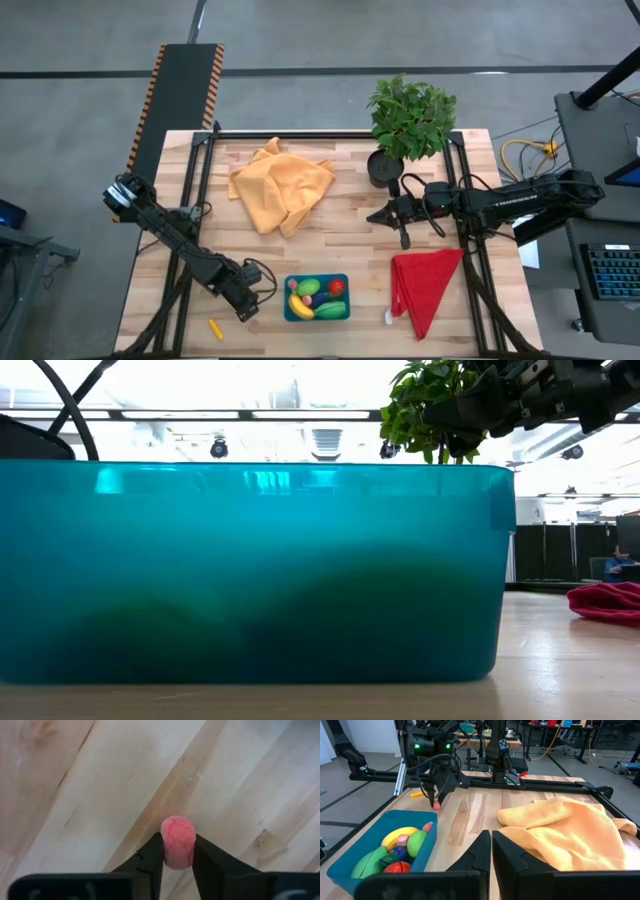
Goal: Pick and placing Produce into tupperware
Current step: Put the pink peach into the blue bin
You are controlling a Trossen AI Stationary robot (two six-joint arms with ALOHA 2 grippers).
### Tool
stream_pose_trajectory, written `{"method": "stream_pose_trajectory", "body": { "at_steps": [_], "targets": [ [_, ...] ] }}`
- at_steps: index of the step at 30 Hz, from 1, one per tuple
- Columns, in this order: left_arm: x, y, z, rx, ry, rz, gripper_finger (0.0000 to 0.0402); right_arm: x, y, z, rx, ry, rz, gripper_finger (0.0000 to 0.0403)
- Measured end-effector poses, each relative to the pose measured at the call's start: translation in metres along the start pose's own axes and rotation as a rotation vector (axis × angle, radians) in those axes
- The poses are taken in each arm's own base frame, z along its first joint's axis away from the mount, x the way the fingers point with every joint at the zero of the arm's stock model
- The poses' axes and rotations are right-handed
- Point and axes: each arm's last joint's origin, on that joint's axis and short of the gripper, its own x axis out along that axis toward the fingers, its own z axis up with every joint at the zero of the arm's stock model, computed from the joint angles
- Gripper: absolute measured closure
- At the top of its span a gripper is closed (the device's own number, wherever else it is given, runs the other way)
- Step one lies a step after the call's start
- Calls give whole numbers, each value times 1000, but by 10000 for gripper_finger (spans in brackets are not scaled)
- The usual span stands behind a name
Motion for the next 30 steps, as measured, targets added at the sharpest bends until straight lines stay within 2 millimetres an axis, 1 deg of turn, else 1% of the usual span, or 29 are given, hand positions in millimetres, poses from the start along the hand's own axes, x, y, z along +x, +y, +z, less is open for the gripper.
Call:
{"method": "stream_pose_trajectory", "body": {
  "at_steps": [3,6,10,16,25,30],
  "targets": [
    [0,-1,0,79,9,-12,357,0,0,0,0,0,0,394],
    [-1,-2,-1,167,28,-21,370,0,0,0,0,0,0,394],
    [-2,-4,-1,269,28,-33,373,0,0,0,0,0,0,394],
    [-9,-14,1,405,-7,-80,375,0,0,0,-5,0,0,394],
    [-23,-35,5,703,-155,-288,371,0,0,0,-7,0,0,394],
    [-28,-43,6,883,-249,-362,369,0,0,0,-8,0,0,394]
  ]
}}
